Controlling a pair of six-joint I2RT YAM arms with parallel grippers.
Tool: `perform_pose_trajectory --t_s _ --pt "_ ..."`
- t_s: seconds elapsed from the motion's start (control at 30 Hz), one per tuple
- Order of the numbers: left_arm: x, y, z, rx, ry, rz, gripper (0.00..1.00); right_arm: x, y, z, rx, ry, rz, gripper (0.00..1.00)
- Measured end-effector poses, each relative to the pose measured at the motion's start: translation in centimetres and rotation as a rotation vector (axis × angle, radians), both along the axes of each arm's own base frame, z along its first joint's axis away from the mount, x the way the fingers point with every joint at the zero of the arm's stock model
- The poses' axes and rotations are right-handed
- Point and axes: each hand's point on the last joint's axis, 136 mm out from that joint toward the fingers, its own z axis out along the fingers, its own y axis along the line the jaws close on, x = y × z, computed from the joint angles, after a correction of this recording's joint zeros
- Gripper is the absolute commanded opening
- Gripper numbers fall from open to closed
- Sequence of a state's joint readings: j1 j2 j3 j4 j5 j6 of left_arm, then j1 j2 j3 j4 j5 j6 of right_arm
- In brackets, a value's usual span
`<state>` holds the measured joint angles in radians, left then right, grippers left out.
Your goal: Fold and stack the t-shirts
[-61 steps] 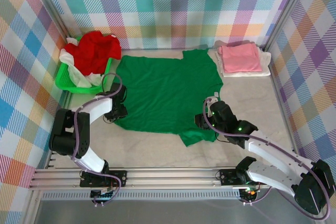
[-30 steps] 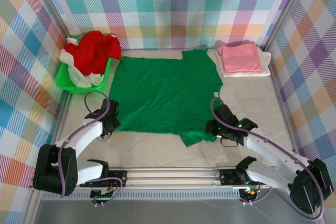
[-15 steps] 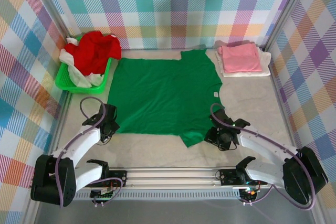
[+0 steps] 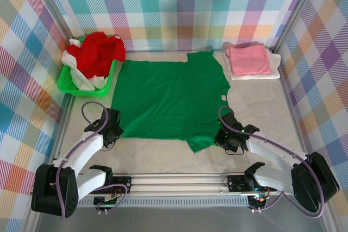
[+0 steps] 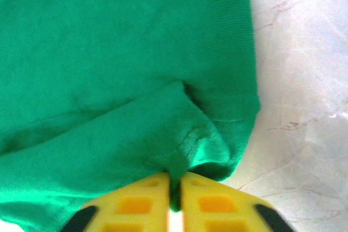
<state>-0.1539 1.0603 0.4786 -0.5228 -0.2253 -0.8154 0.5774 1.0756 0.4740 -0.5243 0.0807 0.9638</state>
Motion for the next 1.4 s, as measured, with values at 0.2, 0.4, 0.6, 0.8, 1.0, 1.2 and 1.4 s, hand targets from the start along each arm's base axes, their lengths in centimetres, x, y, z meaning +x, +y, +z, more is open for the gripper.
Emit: perform_pose_trajectory --t_s 0.2,0.4,0.6,0.8,1.0,1.2,1.4 --pt "0.2 0.0 1.2 -0.012 -0.056 0.009 0.0 -0.1 -0.7 2.3 0.02 -0.084 -0.006 0.0" --pt "-0.5 0.1 1.9 -0.015 -0.069 0.011 0.0 -1.0 -1.8 4.2 0.022 -0.121 -0.021 0.0" --pt "-1.3 0.1 2.9 -0.02 -0.092 0.002 0.0 -1.1 -2.8 8.3 0.021 -0.195 -0.046 0.0" --pt "-1.2 -0.3 4.2 -0.017 -0.1 -0.059 0.0 -0.9 -3.7 10.6 -0.015 -0.219 -0.058 0.0" --pt "2.2 -1.2 7.4 0.006 -0.101 -0.164 0.0 1.4 -3.7 12.3 -0.089 -0.235 -0.026 0.0" --pt "6.3 -1.4 8.6 0.064 -0.042 -0.275 0.0 4.3 -3.9 12.4 -0.134 -0.222 -0.009 0.0" --pt "8.5 -1.6 7.2 0.098 0.032 -0.35 0.0 6.8 -3.6 11.6 -0.139 -0.2 0.028 0.0"
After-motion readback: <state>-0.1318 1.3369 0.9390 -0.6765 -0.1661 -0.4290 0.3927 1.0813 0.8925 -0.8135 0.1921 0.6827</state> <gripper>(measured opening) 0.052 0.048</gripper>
